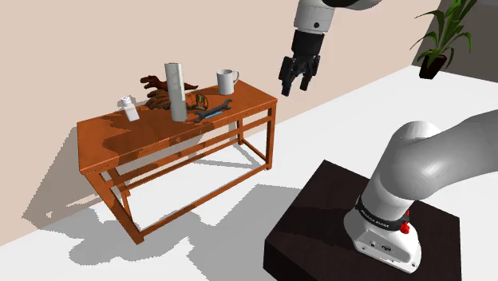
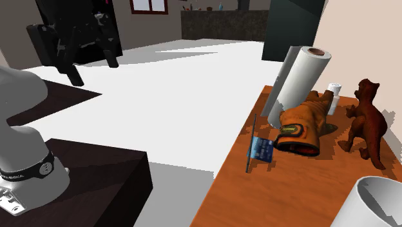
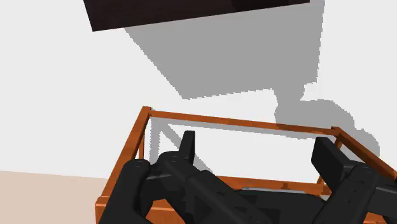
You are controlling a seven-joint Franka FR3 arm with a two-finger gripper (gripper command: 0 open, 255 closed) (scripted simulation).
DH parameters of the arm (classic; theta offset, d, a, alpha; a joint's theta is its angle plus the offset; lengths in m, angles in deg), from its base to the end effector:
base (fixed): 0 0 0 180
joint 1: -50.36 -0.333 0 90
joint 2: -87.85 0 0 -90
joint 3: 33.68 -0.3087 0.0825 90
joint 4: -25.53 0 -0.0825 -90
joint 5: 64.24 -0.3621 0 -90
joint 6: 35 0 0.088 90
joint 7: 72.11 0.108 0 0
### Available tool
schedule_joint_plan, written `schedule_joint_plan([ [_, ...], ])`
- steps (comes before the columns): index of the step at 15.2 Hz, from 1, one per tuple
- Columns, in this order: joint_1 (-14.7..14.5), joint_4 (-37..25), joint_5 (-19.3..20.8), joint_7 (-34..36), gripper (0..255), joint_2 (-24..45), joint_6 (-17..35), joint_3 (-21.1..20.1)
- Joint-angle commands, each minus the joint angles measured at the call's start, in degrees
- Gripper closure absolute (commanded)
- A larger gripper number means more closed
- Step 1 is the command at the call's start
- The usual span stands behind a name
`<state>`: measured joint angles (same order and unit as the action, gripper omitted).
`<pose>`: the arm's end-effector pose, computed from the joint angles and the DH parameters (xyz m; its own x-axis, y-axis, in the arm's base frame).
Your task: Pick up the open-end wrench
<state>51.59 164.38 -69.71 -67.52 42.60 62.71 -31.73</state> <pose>0.3009 -0.0103 0.5676 0.9884 -0.1389 0.0607 -0.1306 -0.9836 -0.1244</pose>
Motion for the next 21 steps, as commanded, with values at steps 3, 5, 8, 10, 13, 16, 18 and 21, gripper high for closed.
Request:
schedule_joint_plan([
  [3, 1.0, -0.5, -1.6, 7.7, 0, 2.4, 2.5, -3.8],
  [5, 2.2, -1.6, -2.8, 15.3, 0, 5.5, 5.0, -7.6],
  [8, 4.4, -4.4, -3.6, 26.7, 0, 11.1, 8.4, -12.9],
  [10, 6.0, -6.9, -3.4, 34.4, 0, 15.3, 10.3, -16.1],
  [13, 8.6, -11.6, -1.8, 46.1, 0, 22.3, 12.5, -20.6],
  [16, 11.2, -17.3, 1.3, 58.1, 0, 29.8, 13.7, -24.4],
  [18, 12.5, -21.5, 4.1, 66.1, 0, 35.1, 13.9, -26.4],
  [21, 13.6, -28.5, 8.9, 78.0, 0, 43.3, 13.2, -28.1],
])
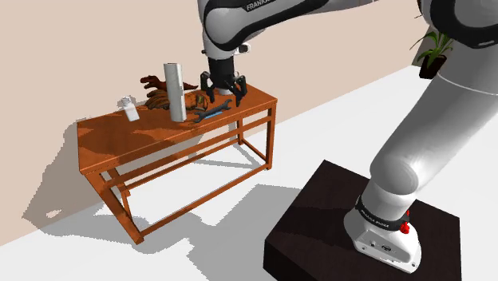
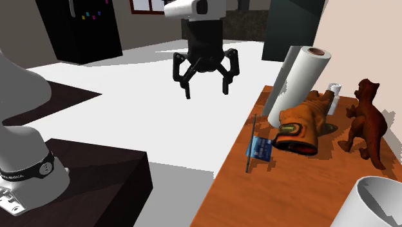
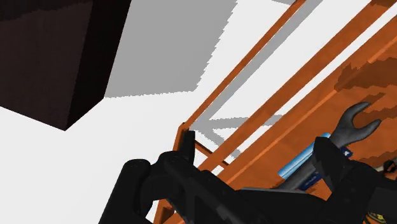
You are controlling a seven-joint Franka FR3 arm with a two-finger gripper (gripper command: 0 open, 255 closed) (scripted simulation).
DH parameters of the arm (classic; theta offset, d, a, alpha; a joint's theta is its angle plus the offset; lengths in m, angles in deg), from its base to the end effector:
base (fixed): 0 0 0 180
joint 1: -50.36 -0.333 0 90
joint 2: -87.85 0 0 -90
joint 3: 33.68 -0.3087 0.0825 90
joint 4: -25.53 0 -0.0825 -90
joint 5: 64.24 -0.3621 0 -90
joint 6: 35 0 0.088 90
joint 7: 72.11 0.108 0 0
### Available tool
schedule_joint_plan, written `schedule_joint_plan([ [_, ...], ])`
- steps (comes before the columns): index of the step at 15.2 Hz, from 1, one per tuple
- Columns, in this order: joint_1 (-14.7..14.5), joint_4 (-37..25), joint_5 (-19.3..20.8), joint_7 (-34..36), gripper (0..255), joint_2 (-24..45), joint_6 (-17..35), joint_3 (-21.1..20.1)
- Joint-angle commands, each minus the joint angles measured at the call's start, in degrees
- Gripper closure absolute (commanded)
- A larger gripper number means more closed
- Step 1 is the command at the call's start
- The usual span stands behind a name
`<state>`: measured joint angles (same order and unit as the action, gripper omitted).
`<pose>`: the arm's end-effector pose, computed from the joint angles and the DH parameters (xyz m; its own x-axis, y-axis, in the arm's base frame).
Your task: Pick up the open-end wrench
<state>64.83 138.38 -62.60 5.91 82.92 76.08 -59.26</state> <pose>0.5104 0.1040 0.5074 0.3984 -0.9143 0.0724 -0.9154 -0.4014 -0.0318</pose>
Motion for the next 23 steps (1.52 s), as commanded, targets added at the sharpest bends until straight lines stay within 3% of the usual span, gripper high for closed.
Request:
schedule_joint_plan([
  [1, 0.5, -4.9, 3.4, 8.4, 0, 5.7, -0.6, -0.8],
  [9, -2.5, -26.0, 12.7, 32.7, 0, 25.3, -7.4, 2.8],
  [18, -2.4, -21.5, 13.4, 33.6, 0, 26.3, -2.1, 3.2],
  [19, -2.5, -21.7, 13.4, 33.7, 255, 26.3, -2.3, 3.1],
  [23, -2.5, -21.6, 13.3, 33.6, 255, 26.1, -2.4, 3.1],
])
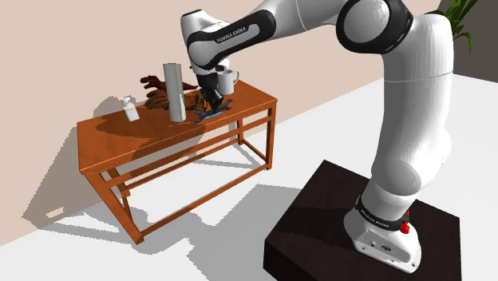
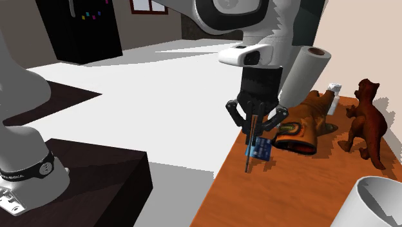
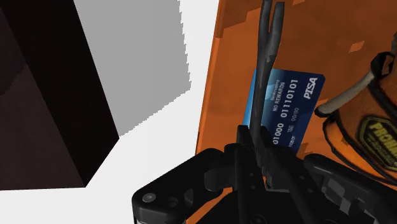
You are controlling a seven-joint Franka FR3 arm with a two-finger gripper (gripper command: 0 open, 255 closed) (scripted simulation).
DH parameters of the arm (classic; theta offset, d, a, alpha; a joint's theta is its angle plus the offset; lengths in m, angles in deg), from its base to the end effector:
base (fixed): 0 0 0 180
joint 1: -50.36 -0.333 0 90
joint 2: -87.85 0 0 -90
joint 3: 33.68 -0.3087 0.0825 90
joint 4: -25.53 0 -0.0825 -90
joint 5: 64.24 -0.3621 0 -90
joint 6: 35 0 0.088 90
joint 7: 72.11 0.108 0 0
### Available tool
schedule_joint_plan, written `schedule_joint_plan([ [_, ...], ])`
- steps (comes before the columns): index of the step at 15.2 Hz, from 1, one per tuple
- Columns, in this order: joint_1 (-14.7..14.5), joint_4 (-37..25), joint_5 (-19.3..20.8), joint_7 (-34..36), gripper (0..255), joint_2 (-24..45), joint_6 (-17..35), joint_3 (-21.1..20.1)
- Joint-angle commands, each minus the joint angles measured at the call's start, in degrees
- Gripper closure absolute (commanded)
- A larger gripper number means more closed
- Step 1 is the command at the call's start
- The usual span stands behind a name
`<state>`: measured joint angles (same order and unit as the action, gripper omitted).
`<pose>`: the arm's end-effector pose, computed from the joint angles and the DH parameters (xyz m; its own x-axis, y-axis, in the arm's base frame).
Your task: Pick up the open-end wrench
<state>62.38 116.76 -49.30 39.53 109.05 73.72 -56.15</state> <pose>0.6314 0.0674 0.4307 -0.1277 -0.9856 0.1112 -0.9918 0.1280 -0.0042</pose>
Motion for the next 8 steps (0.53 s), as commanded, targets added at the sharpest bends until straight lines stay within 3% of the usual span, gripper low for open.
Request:
schedule_joint_plan([
  [1, 0.0, 0.0, 0.0, 0.0, 255, 0.0, 0.0, 0.0],
  [8, 0.0, -1.6, -0.2, -0.4, 255, -0.3, -1.8, -0.1],
])
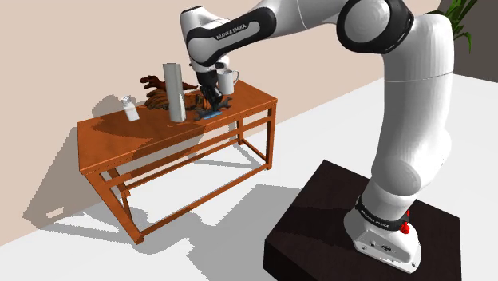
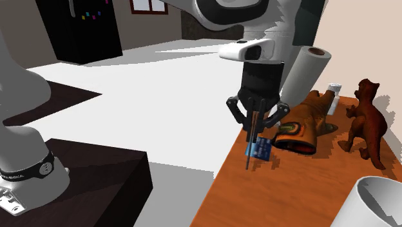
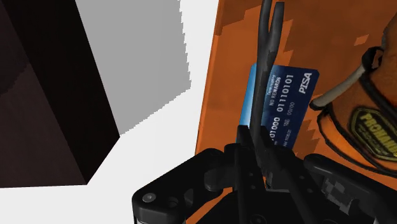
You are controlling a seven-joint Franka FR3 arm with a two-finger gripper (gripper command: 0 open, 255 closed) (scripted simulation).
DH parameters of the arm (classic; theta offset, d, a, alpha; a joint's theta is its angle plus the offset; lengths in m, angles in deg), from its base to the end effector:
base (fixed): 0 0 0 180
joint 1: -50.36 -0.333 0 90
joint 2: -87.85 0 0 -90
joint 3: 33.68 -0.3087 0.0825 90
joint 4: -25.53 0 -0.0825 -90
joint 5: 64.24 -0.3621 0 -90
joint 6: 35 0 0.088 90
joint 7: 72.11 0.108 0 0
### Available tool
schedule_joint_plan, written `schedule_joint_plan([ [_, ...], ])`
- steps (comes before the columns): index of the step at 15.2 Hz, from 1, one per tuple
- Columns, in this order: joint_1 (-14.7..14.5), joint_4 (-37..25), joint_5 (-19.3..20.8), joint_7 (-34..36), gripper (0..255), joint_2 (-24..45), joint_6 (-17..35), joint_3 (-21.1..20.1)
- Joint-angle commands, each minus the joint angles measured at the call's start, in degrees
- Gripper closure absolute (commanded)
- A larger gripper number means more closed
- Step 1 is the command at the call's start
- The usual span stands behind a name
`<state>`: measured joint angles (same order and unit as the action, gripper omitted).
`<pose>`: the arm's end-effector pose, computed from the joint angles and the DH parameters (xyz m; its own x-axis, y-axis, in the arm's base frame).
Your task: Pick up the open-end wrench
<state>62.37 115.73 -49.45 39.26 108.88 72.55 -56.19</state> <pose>0.6318 0.0668 0.4389 -0.1277 -0.9855 0.1113 -0.9918 0.1280 -0.0040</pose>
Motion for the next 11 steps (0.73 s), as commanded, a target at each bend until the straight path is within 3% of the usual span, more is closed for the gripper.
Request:
schedule_joint_plan([
  [1, 0.0, -1.1, -0.2, -0.3, 255, -0.3, -1.4, -0.1],
  [11, -0.5, -8.0, -0.8, -1.4, 255, -0.9, -8.7, -0.4],
])
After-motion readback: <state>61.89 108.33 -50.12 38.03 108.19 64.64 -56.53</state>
